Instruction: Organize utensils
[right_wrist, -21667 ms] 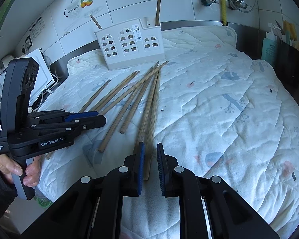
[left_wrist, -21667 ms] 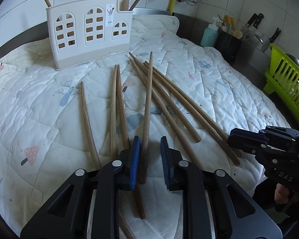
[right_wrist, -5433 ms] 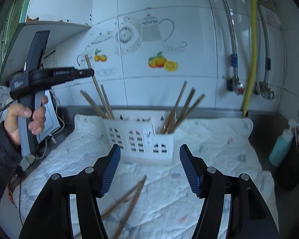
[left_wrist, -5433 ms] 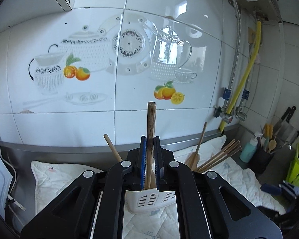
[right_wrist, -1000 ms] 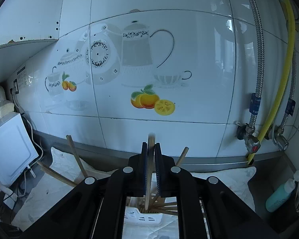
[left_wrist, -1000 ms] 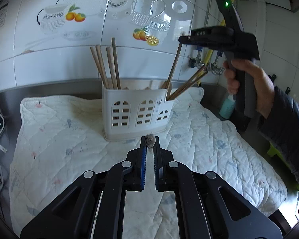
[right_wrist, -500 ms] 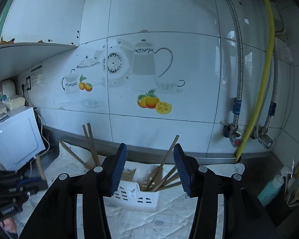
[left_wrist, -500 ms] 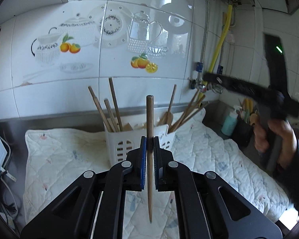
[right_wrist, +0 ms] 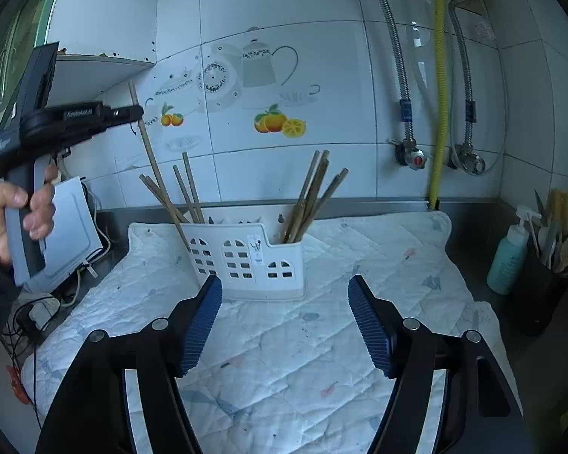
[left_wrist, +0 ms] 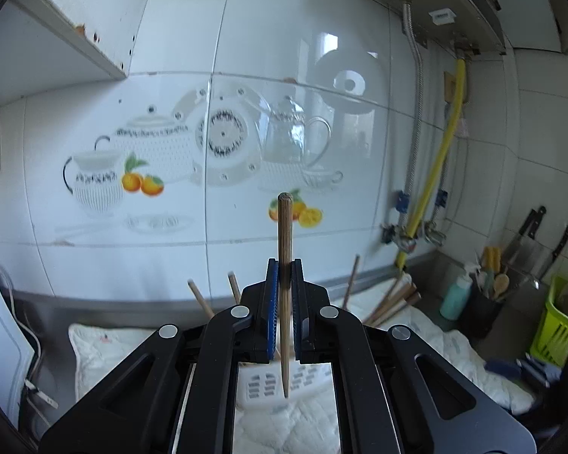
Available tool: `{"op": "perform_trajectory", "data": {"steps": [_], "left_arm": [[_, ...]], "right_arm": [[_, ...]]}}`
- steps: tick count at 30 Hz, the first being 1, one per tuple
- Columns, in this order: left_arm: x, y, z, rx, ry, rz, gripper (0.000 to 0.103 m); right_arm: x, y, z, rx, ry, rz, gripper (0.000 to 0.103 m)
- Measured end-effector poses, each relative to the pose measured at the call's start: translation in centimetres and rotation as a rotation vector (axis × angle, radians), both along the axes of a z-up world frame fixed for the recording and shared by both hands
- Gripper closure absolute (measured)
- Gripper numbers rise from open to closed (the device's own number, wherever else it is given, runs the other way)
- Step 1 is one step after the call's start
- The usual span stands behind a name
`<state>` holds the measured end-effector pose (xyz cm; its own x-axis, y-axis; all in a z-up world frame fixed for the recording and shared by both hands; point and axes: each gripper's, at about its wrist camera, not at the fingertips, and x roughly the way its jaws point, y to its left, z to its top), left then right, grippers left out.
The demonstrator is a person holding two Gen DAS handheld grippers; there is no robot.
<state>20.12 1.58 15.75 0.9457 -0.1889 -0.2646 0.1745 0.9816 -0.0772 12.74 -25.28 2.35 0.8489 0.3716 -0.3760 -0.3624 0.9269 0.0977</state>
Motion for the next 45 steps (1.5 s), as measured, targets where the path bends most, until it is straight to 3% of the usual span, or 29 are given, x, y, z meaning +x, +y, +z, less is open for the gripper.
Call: {"op": "perform_trajectory", "data": {"steps": [12,24,33,38,40,45], "left_arm": [[4.0,-0.1,2.4,0.001,-0.035,0.052,0.098],[6.8,-0.2,-0.5,-0.019,0.024,0.057,0.098],[6.3,-0.6,-2.4,0.008,0.073,0.019,0.094],[4.1,-0.3,-2.2,0.005,0.06,0.016,0.072],[2.8,-0.1,-2.1,0.003,0.048,0.027,0.054],[-1.2,0.4,-2.7,0.013,0.036,0.029,0.035]], "right_arm": [[-0.5,-2.0,-3.8,0.034,0.091,-0.019,0.027],[0.0,-1.6,-5.0,0.038,0.122,0.0,0.027],[-0.8,-0.5,-5.9,0.02,0.141,0.02,0.025],[-1.6,-0.2,-5.6,0.013,0.136,0.018,0.024],[-2.0,-0.1,-5.4,0.013,0.132,0.019,0.023],[-3.2,0.3,-5.0,0.007,0.121,0.019,0.02]]}}
